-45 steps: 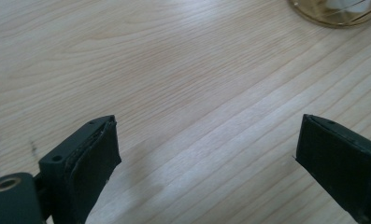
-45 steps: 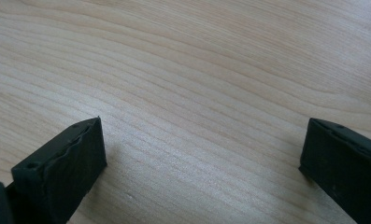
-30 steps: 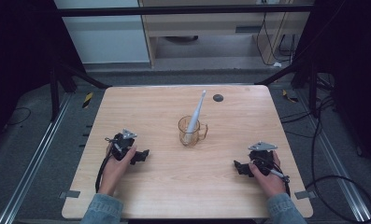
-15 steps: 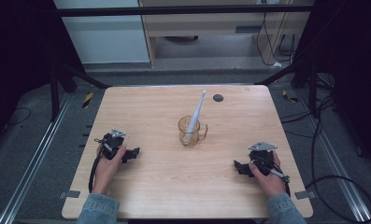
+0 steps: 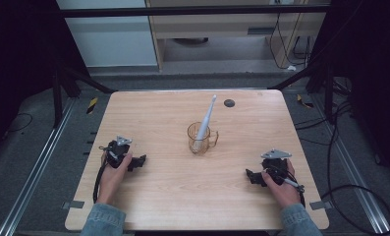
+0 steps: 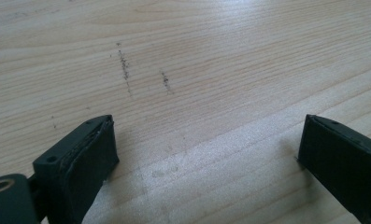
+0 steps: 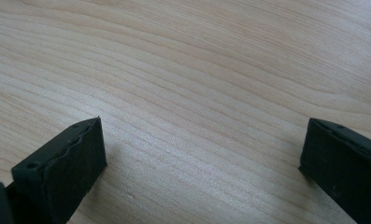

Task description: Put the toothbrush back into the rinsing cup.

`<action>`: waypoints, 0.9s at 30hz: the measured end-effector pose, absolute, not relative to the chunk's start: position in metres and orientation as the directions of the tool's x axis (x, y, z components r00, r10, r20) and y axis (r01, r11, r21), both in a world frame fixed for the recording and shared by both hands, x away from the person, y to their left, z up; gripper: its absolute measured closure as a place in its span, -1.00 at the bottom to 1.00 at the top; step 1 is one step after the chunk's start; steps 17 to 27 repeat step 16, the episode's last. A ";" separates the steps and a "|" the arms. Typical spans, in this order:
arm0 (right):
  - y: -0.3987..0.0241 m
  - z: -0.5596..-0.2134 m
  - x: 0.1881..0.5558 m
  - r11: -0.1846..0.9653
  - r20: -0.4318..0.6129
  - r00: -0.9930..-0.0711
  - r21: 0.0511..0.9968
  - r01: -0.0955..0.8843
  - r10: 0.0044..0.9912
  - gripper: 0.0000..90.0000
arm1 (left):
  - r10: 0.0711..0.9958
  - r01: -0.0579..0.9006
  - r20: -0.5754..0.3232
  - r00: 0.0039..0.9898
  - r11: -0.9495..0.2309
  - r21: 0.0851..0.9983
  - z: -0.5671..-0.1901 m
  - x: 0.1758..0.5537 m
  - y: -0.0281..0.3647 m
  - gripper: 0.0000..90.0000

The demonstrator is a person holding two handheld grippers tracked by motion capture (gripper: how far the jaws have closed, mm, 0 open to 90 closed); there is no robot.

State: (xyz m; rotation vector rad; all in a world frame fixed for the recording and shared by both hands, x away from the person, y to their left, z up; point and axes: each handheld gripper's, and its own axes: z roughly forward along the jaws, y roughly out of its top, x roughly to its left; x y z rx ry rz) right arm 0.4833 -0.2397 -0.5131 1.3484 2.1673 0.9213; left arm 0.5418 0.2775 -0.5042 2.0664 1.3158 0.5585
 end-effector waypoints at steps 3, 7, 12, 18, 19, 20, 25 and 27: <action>-0.240 -0.513 0.483 0.308 -0.009 -0.438 0.724 0.617 0.899 -0.99 | 0.907 0.635 0.023 0.420 -0.312 0.706 -0.506 0.542 0.278 -0.95; -0.240 -0.513 0.483 0.309 -0.010 -0.439 0.724 0.617 0.899 -0.99 | 0.906 0.626 0.024 0.423 -0.311 0.715 -0.507 0.542 0.278 -0.97; -0.240 -0.513 0.483 0.310 -0.011 -0.439 0.724 0.616 0.899 -0.99 | 0.905 0.626 0.023 0.425 -0.312 0.715 -0.507 0.543 0.278 -0.98; -0.239 -0.513 0.483 0.303 -0.002 -0.436 0.723 0.622 0.900 -0.99 | 0.905 0.626 0.023 0.426 -0.313 0.714 -0.508 0.543 0.278 -0.99; -0.239 -0.513 0.483 0.303 -0.002 -0.436 0.723 0.622 0.900 -0.99 | 0.905 0.626 0.023 0.426 -0.313 0.714 -0.508 0.543 0.278 -0.99; -0.239 -0.513 0.483 0.303 -0.002 -0.436 0.723 0.622 0.900 -0.99 | 0.905 0.626 0.023 0.426 -0.313 0.714 -0.508 0.543 0.278 -0.99; -0.239 -0.513 0.483 0.303 -0.002 -0.436 0.723 0.622 0.900 -0.99 | 0.905 0.626 0.023 0.426 -0.313 0.714 -0.508 0.543 0.278 -0.99; -0.239 -0.513 0.483 0.303 -0.002 -0.436 0.723 0.622 0.900 -0.99 | 0.905 0.626 0.023 0.426 -0.313 0.714 -0.508 0.543 0.278 -0.99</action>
